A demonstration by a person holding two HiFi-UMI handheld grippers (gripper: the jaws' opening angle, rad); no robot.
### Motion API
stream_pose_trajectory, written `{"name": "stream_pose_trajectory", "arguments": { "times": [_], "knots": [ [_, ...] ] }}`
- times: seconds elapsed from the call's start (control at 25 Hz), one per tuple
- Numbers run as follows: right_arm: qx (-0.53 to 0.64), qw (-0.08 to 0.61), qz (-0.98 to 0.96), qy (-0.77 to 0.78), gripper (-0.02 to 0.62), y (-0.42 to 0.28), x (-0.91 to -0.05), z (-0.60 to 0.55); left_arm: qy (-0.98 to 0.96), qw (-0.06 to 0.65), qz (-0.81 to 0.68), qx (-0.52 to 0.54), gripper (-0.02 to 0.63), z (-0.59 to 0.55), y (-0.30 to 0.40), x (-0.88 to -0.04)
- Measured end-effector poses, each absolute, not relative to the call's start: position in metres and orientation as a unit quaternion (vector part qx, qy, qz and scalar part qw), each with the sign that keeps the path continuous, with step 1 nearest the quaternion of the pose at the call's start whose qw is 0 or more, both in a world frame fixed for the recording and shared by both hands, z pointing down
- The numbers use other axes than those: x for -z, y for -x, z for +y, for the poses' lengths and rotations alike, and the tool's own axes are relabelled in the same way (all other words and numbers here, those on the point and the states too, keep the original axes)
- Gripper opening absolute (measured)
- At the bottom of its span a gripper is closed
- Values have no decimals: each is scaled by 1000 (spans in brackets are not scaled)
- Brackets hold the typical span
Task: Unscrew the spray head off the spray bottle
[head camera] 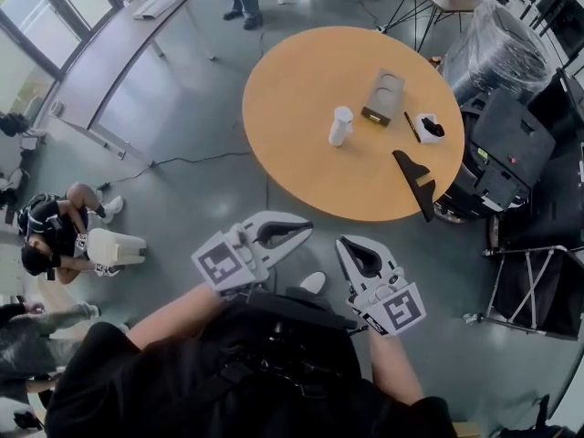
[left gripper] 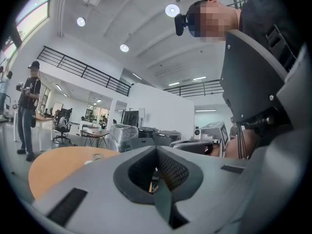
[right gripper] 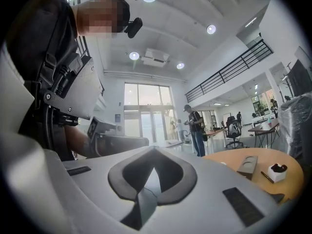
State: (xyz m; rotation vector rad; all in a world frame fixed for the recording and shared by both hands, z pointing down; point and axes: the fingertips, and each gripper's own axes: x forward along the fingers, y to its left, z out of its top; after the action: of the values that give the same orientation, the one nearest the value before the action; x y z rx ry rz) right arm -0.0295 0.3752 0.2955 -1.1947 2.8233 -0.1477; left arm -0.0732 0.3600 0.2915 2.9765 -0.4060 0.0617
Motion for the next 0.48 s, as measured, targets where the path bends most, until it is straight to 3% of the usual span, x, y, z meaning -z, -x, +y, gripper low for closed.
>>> {"name": "stream_pose_trajectory", "arguments": {
  "times": [0.48],
  "knots": [
    [58,45,926,369,3,-26,-298,350,-985,69,-153,-36,25,341,16,-293]
  ]
}}
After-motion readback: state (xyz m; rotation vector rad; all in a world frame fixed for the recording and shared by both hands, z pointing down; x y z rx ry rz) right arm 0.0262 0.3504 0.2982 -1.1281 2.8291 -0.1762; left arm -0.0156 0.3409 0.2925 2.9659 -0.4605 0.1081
